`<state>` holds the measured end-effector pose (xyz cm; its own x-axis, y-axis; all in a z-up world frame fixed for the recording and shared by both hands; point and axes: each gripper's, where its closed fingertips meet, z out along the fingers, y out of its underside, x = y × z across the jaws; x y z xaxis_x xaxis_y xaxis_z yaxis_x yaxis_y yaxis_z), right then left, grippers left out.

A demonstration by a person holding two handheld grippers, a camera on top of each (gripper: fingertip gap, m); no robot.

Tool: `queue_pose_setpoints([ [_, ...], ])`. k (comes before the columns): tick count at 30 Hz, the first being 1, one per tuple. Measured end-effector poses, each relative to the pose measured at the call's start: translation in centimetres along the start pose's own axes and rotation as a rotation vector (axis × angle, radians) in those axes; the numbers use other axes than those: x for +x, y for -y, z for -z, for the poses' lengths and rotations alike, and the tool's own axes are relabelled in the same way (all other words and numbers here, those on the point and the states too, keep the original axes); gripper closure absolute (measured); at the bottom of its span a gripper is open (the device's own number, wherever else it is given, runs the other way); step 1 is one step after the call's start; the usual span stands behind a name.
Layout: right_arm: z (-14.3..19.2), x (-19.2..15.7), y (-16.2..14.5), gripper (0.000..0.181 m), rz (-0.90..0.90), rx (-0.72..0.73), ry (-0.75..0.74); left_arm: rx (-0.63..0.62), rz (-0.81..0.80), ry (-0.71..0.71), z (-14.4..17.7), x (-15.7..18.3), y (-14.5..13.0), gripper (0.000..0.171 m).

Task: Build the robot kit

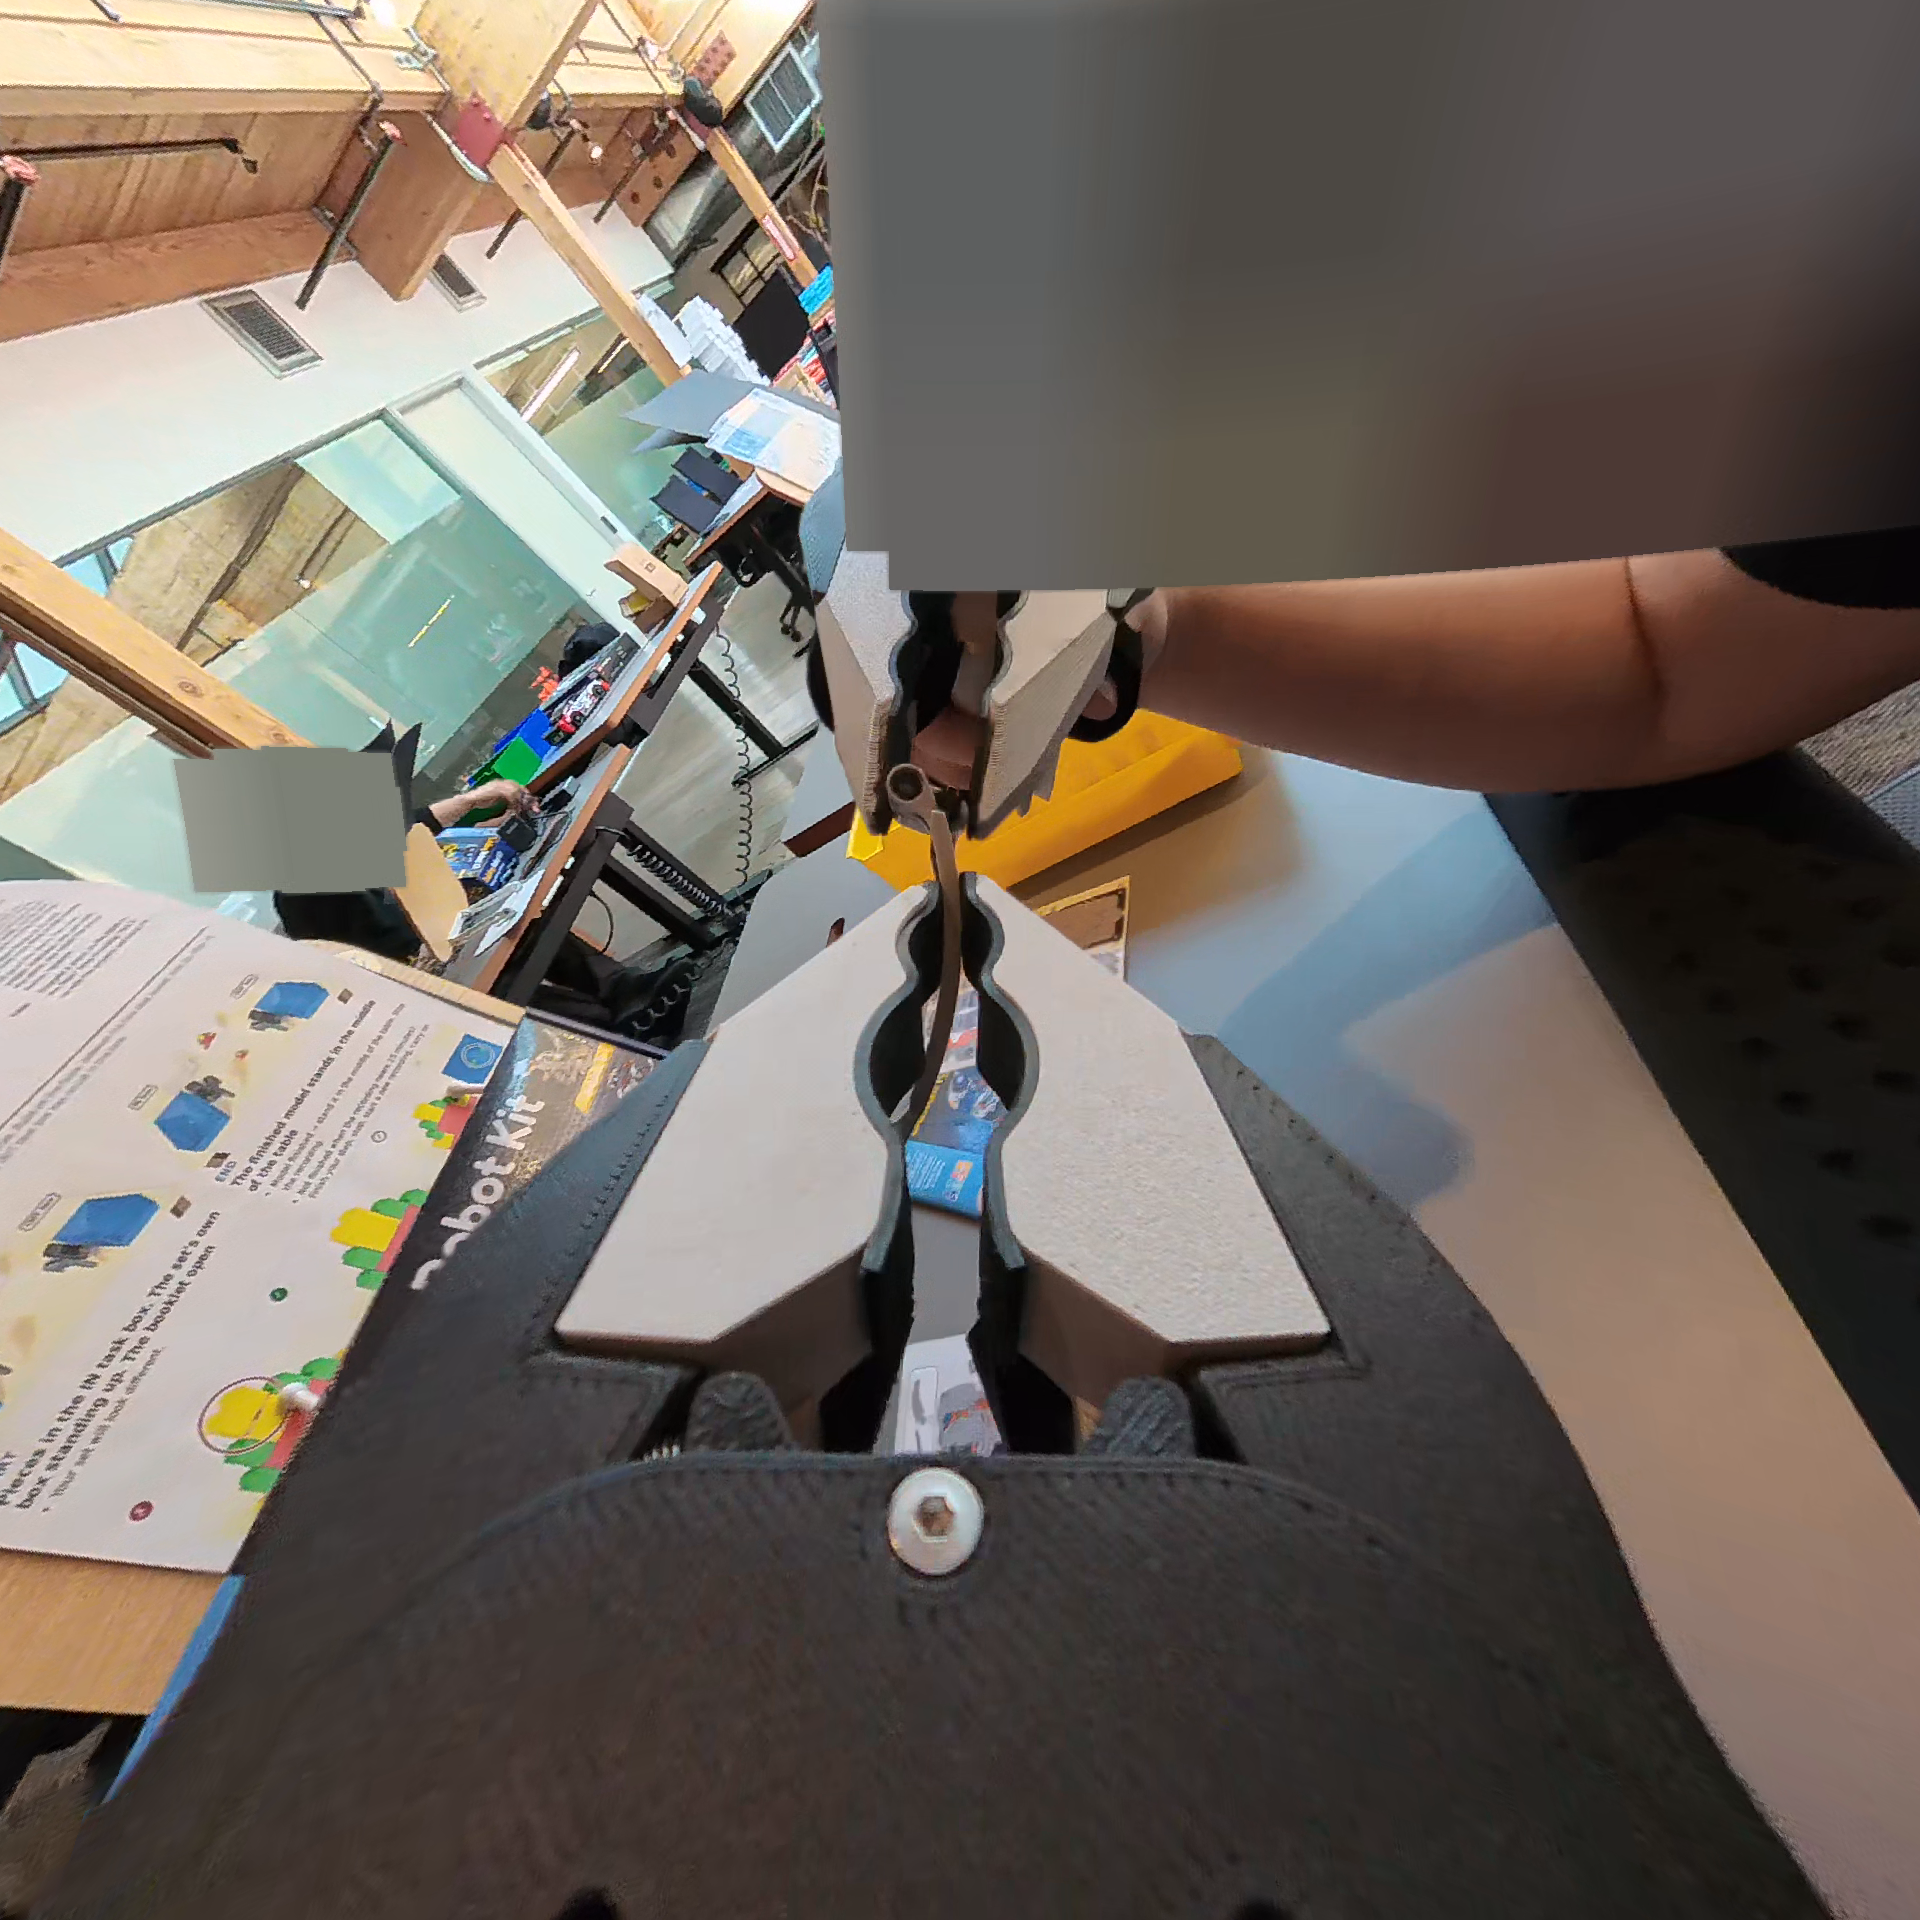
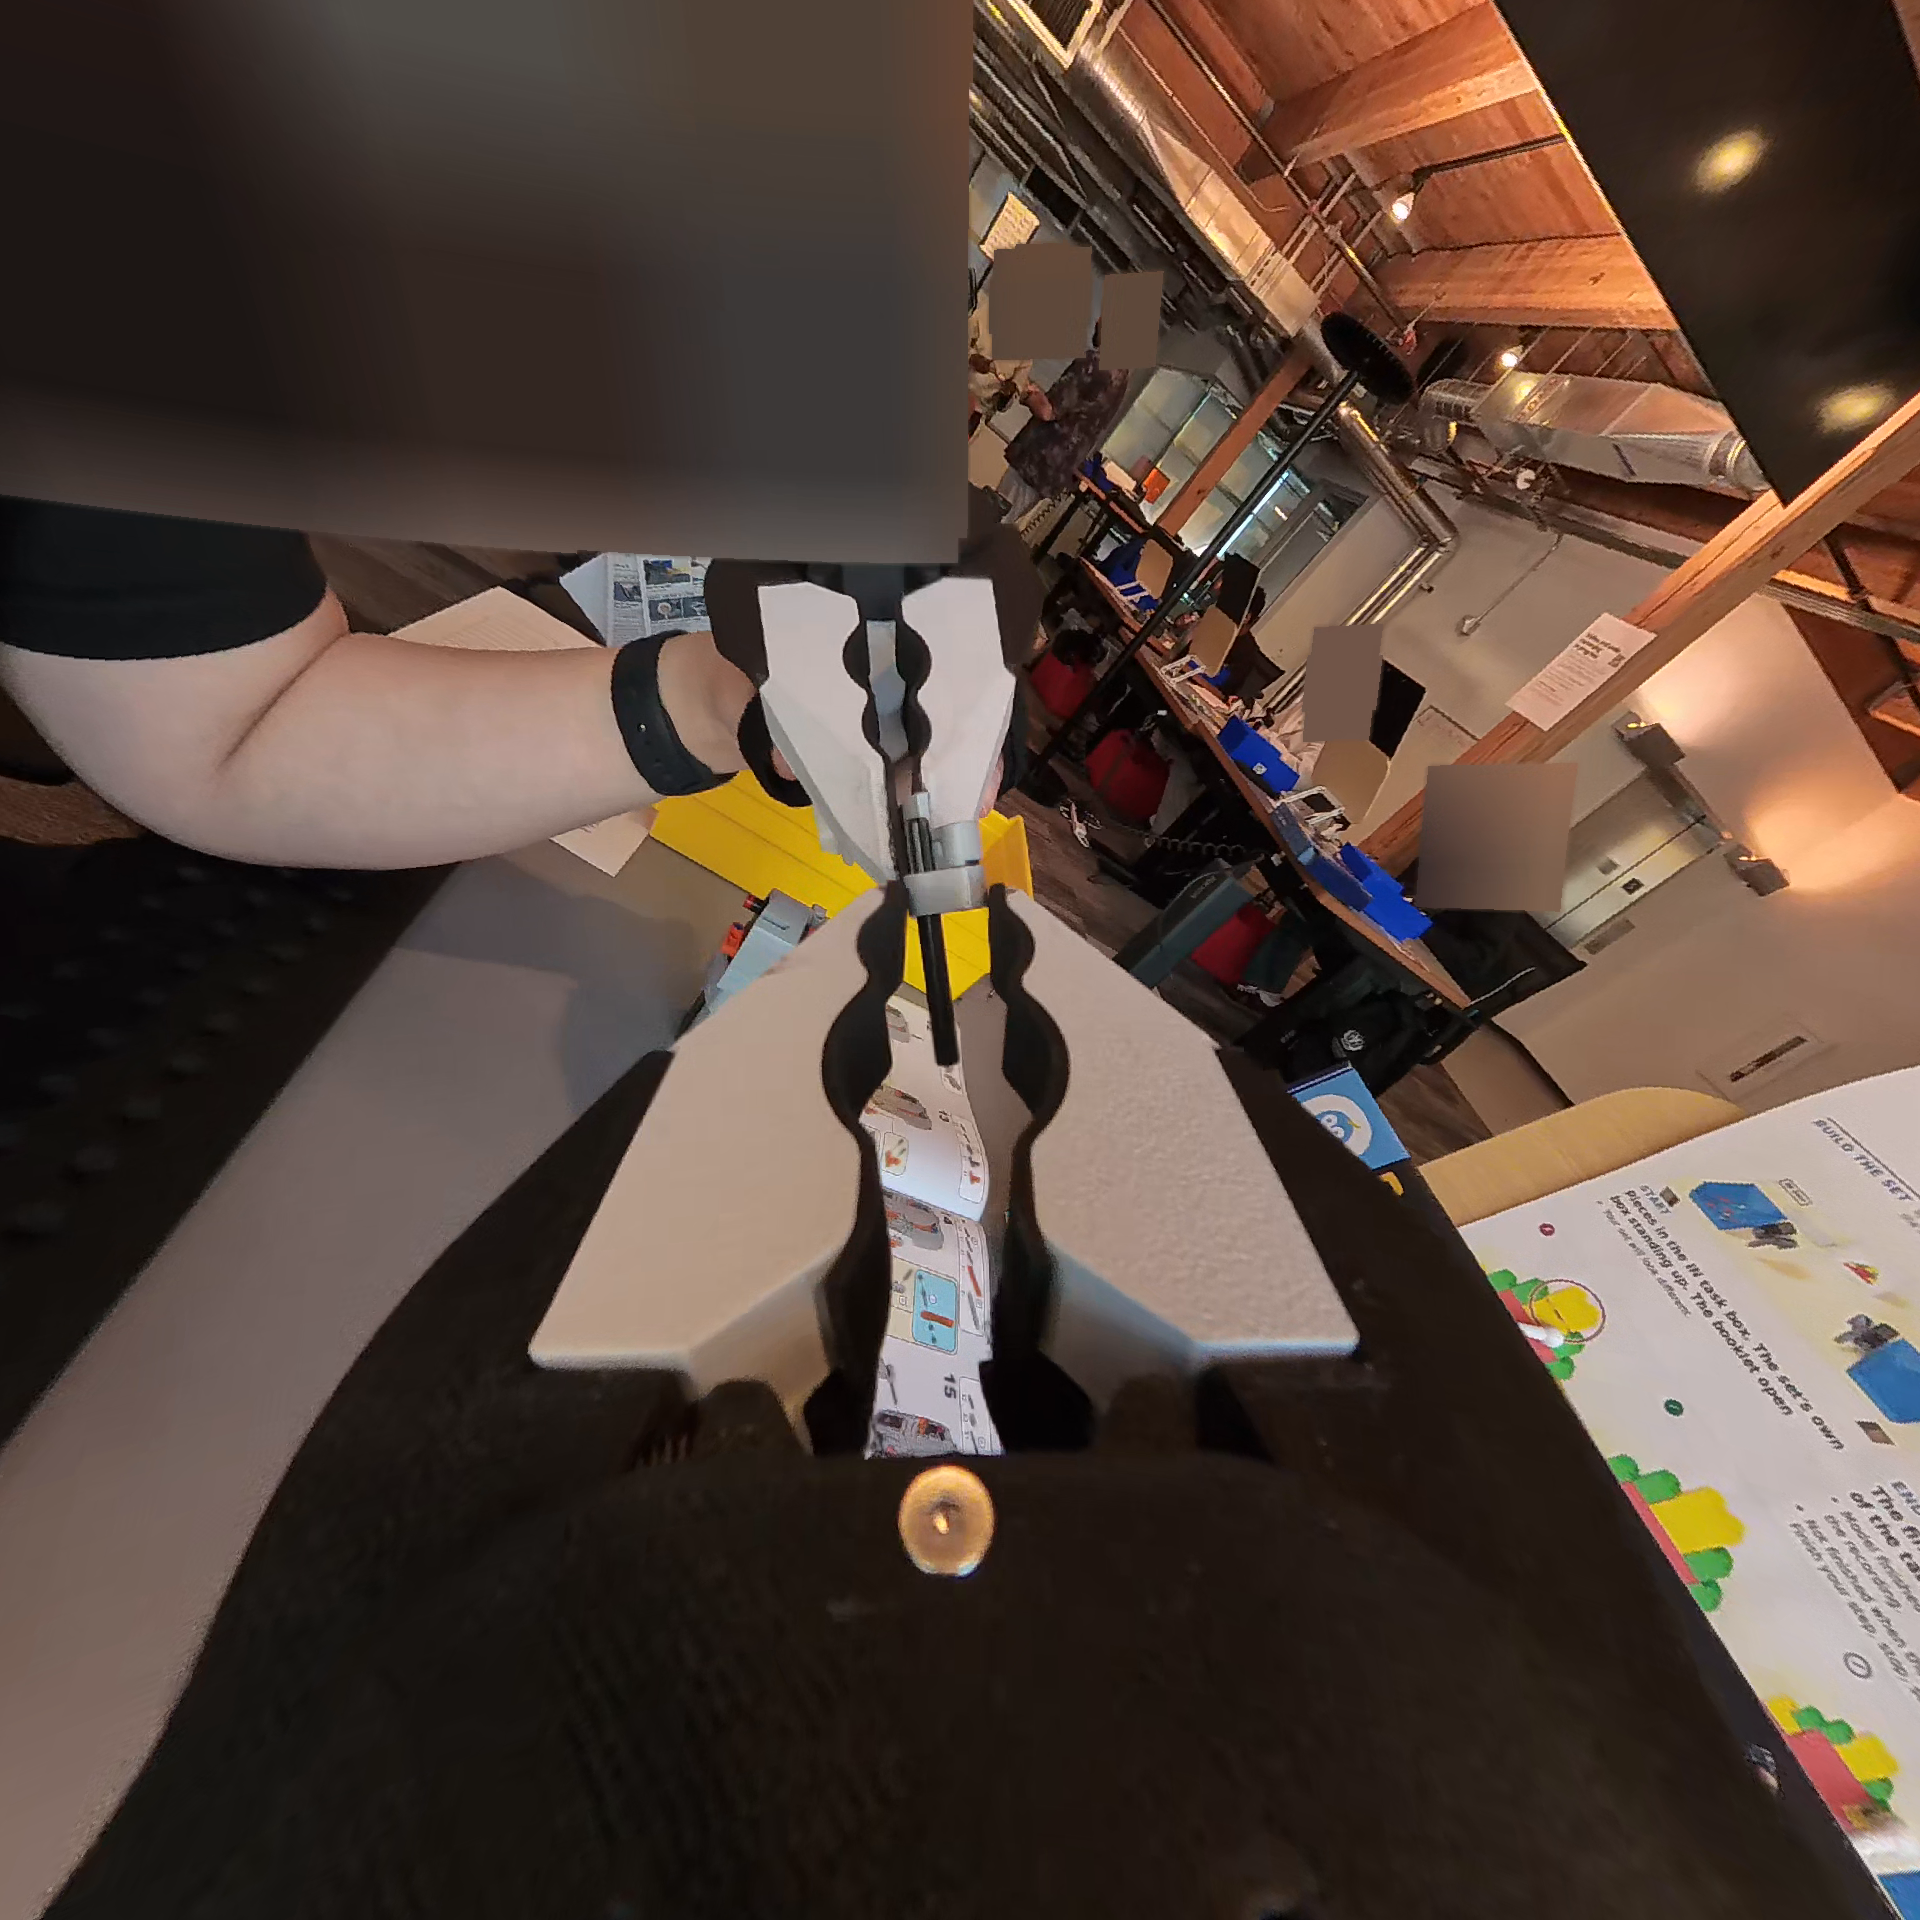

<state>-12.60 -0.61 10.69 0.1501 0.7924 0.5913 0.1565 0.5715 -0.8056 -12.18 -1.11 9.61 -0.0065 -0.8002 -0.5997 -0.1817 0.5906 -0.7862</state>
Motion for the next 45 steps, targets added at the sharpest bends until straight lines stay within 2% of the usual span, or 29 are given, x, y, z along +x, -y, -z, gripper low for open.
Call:
queue_pose_setpoints([
  [5, -0.2, 0.0, -0.4, 0.168, -0.014, 0.003, 0.007, -0.039, -0.026, 0.015, 0.1, -0.1, -0.4, 0.171],
  [8, -0.3, -0.1, -0.4, 0.164, -0.027, 0.004, 0.015, -0.03, 0.042, -0.008, 0.2, -0.2, -0.5, 0.171],
  [9, -0.3, -0.2, -0.4, 0.158, -0.033, -0.004, 0.025, -0.022, 0.123, -0.034, 0.3, -0.3, -0.6, 0.171],
  [11, 0.0, -1.0, -0.9, 0.143, -0.061, -0.054, 0.076, -0.014, 0.405, -0.173, 0.4, 0.0, -1.1, 0.171],
  [13, 0.6, -2.1, -1.6, 0.139, -0.019, -0.14, 0.116, 0.019, 0.723, -0.386, 1.0, 0.9, -1.2, 0.171],
  [14, 0.9, -2.2, -1.8, 0.14, 0.03, -0.169, 0.108, 0.03, 0.821, -0.454, 1.2, 1.1, -1.6, 0.171],
  [17, 1.2, -2.6, -2.5, 0.15, 0.113, -0.237, 0.101, -0.02, 0.957, -0.601, 1.2, 2.6, -3.3, 0.171],
  [22, -0.3, -4.2, -3.5, 0.149, 0.111, -0.258, 0.183, -0.027, 1.168, -0.832, 1.0, 4.7, -3.1, 0.171],
  [25, -1.0, -5.3, -4.0, 0.15, 0.089, -0.261, 0.246, -0.073, 1.192, -0.889, 0.9, 5.6, -3.7, 0.171],
  [28, -0.9, -5.8, -3.9, 0.163, 0.069, -0.248, 0.284, -0.039, 1.203, -0.913, 1.1, 5.5, -3.3, 0.171],
  [30, -0.7, -6.0, -4.1, 0.161, 0.066, -0.265, 0.296, -0.007, 1.218, -0.936, 1.2, 5.4, -2.9, 0.171],
  [34, -1.1, -6.1, -4.0, 0.157, 0.058, -0.256, 0.298, -0.018, 1.232, -0.936, 0.9, 5.4, -3.3, 0.171],
  [36, -1.2, -6.1, -4.3, 0.167, 0.046, -0.268, 0.307, -0.018, 1.234, -0.939, 0.9, 5.4, -3.3, 0.171],
  [45, -1.2, -6.1, -4.4, 0.166, 0.014, -0.272, 0.333, -0.014, 1.26, -0.958, 0.9, 5.4, -3.4, 0.171],
])
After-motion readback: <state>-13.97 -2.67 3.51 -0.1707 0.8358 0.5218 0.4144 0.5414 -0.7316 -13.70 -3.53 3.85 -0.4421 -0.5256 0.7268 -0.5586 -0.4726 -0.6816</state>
